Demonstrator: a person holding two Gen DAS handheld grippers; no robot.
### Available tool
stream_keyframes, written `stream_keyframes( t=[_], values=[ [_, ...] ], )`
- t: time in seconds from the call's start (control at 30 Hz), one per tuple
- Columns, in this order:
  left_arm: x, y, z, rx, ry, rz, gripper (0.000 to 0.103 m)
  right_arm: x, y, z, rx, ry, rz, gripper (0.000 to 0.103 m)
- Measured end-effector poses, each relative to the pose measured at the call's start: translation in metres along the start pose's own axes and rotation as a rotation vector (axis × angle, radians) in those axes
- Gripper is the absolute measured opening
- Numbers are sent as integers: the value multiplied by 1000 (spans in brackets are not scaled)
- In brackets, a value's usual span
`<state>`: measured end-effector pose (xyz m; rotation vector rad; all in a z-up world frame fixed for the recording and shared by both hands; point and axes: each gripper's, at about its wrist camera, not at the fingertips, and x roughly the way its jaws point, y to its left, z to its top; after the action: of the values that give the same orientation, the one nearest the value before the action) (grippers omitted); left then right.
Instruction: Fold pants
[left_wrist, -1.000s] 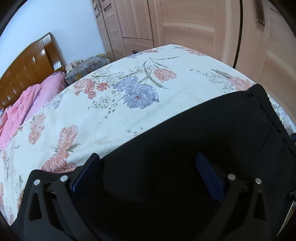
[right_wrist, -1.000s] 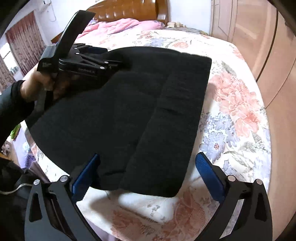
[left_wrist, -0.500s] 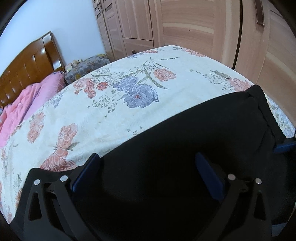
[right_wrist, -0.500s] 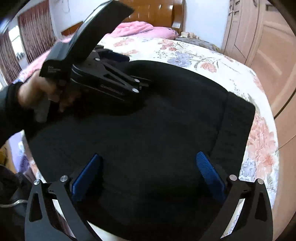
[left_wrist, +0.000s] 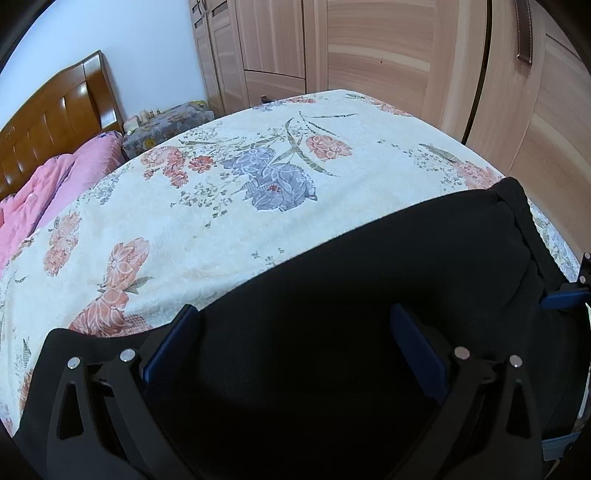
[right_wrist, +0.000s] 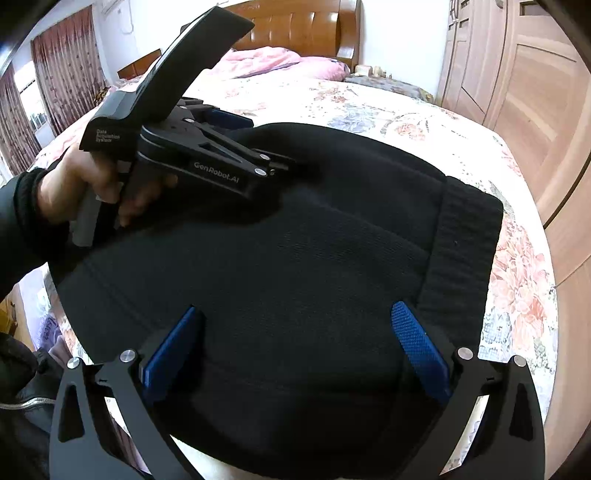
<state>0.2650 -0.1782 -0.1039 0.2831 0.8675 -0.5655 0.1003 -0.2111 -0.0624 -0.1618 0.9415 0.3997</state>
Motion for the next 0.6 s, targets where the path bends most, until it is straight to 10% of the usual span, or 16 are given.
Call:
stream_keyframes(
  t=[0.37, 0.6],
  values=[
    [-124, 81, -54, -111, -148, 107, 102, -15, 10, 28, 5, 110, -131, 99],
    [-190, 219, -191, -466, -35, 312, 101, -4, 111, 114, -130, -53, 91, 99]
  ],
)
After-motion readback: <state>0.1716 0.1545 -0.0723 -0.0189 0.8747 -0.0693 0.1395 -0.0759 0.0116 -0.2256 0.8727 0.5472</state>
